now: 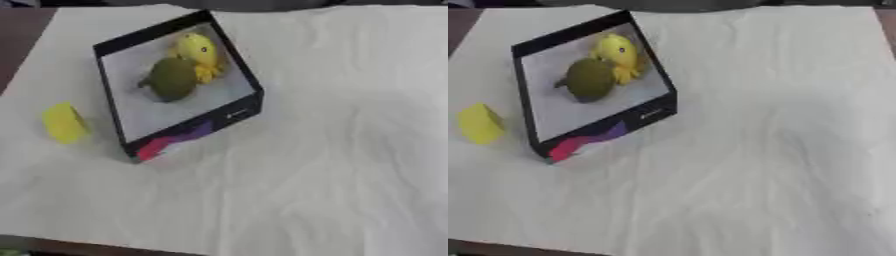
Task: Pick up objects on the table and place them in the box.
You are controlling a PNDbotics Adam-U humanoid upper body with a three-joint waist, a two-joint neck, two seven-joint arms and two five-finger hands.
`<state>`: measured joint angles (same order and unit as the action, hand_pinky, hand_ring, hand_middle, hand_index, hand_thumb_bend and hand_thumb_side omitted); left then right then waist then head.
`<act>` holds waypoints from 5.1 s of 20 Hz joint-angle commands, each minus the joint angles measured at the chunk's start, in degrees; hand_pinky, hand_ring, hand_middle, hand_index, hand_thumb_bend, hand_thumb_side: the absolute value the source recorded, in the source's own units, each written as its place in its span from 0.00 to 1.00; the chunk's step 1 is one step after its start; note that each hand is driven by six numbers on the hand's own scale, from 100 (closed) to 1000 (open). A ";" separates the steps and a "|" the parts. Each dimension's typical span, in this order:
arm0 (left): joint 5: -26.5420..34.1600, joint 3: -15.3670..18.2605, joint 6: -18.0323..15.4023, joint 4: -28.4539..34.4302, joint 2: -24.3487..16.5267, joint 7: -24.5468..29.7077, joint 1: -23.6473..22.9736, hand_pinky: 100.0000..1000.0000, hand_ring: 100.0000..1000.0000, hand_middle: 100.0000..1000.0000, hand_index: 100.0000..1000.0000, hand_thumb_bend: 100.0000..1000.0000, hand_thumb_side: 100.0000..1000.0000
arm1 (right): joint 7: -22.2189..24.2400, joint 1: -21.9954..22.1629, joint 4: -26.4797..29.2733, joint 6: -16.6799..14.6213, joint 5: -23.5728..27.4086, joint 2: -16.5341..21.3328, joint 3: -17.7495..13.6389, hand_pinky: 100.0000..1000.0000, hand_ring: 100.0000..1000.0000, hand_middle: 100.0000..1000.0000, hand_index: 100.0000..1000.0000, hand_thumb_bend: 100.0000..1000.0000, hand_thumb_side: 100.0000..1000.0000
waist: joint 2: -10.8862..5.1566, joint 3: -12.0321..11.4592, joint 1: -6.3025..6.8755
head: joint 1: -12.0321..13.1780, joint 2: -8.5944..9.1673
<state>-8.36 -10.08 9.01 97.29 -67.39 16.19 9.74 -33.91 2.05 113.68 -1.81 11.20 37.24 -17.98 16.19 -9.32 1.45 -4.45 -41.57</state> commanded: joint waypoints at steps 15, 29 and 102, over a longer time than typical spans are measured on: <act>-4.69 -6.26 3.14 -2.25 2.13 0.04 10.34 0.88 0.80 0.80 0.86 0.62 0.56 | -0.56 -0.36 0.91 1.14 0.63 -0.31 -0.16 0.92 1.00 0.62 0.87 0.00 0.50 | -0.23 0.68 1.22 | 2.42 0.39; -4.65 -8.89 3.00 -1.58 4.90 -2.23 13.63 0.87 0.79 0.79 0.87 0.56 0.57 | -0.05 -0.17 0.91 2.48 -0.03 -0.84 0.29 0.92 1.00 0.61 0.87 0.00 0.50 | -0.14 0.54 1.23 | 2.14 1.48; -13.66 -12.39 -1.04 -16.75 14.75 6.52 25.18 0.79 0.69 0.66 0.50 0.08 0.03 | 3.11 -0.82 0.91 5.39 0.00 -2.33 1.07 0.94 1.00 0.62 0.88 0.00 0.50 | 0.29 1.71 1.78 | 4.37 0.89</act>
<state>-22.61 -23.82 8.28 79.13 -49.65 22.81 34.31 -30.98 1.51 113.68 3.78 11.33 33.06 -16.54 16.92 -7.51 2.54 -0.11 -40.64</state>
